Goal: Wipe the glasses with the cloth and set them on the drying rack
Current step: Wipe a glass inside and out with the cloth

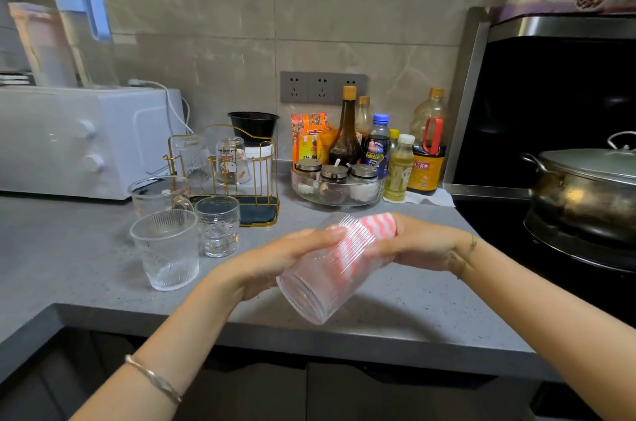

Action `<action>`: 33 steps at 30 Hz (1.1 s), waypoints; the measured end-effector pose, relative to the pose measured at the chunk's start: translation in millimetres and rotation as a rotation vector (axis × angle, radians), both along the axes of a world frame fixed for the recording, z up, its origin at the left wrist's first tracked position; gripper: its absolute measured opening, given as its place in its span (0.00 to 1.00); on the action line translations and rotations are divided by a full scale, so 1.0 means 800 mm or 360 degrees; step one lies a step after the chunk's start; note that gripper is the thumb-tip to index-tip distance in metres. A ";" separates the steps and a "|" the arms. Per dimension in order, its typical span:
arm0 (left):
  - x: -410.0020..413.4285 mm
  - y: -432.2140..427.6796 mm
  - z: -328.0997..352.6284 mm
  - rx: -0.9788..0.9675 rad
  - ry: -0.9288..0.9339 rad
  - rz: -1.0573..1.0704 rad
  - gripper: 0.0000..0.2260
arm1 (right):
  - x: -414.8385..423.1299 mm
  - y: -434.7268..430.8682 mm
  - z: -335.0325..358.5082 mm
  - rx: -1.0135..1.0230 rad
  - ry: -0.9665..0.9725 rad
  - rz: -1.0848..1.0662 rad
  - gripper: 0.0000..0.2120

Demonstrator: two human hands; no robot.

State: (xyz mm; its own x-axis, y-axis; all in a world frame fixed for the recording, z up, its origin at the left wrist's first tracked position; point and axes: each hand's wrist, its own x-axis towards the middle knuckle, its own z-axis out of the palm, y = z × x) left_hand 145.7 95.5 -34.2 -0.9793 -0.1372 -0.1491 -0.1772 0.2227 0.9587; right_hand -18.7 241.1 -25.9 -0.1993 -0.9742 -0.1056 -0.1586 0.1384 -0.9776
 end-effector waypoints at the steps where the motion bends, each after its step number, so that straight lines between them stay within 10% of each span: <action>1: 0.001 0.000 0.002 -0.0029 0.0023 0.0014 0.19 | -0.002 0.001 -0.002 -0.0044 -0.0071 -0.0091 0.16; 10: -0.005 -0.008 -0.004 -0.0211 0.0064 0.0376 0.33 | -0.011 0.001 -0.007 -0.0323 -0.0446 -0.0754 0.19; 16: -0.019 0.000 -0.016 0.0694 0.0095 0.0632 0.34 | 0.013 -0.004 -0.012 -0.0651 -0.0437 -0.0983 0.15; 23: -0.035 0.025 0.000 0.1626 0.0175 0.0573 0.28 | 0.083 -0.013 -0.031 -0.1052 0.0689 -0.0699 0.21; 29: -0.038 0.029 -0.002 0.1872 0.0104 0.0639 0.27 | 0.061 -0.021 -0.064 -0.1202 0.2058 -0.0705 0.22; 33: -0.038 0.030 0.000 0.1870 0.0073 0.0739 0.31 | 0.058 -0.020 -0.081 -0.1240 0.2336 -0.0671 0.21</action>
